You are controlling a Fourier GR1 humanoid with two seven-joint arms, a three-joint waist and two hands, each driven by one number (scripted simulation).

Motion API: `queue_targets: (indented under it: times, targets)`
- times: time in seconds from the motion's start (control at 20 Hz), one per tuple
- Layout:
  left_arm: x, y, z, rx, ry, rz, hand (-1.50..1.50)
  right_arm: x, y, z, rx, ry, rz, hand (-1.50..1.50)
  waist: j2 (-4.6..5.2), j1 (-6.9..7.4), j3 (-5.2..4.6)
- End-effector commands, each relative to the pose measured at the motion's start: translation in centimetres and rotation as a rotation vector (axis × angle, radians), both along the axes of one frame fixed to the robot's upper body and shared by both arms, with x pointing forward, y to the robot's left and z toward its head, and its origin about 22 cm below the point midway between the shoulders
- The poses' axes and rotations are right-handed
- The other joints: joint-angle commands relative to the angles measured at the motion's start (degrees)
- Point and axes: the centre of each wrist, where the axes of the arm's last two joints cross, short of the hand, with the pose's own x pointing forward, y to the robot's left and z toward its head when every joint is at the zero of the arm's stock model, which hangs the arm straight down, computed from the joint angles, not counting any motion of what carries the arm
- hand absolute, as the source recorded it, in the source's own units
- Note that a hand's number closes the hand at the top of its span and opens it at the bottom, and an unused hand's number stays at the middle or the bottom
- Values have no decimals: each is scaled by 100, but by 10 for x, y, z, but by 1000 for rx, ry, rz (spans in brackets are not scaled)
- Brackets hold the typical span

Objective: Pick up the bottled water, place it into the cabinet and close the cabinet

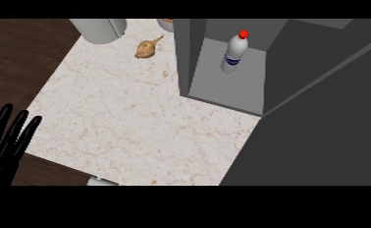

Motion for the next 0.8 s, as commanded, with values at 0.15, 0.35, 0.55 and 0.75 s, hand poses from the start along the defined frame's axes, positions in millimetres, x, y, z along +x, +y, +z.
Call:
queue_targets:
  times: [0.15, 0.35, 0.55, 0.75]
  targets:
    - [-1, 3, -1, -12, 2, -4, -150, 1, 23, -2, 17, 46, 74, 150, 39, 5, -7]
    - [3, 8, 3, -4, -9, 0, -150, 2, 25, -8, 48, 108, 91, 150, 121, 11, 5]
    - [7, 7, 8, -4, -38, -14, -150, 3, 30, -16, 95, 179, 175, 150, 202, 142, 22]
    - [6, 9, 7, -9, -37, -17, -150, 11, 29, -19, 138, 201, 157, 150, 233, 234, 20]
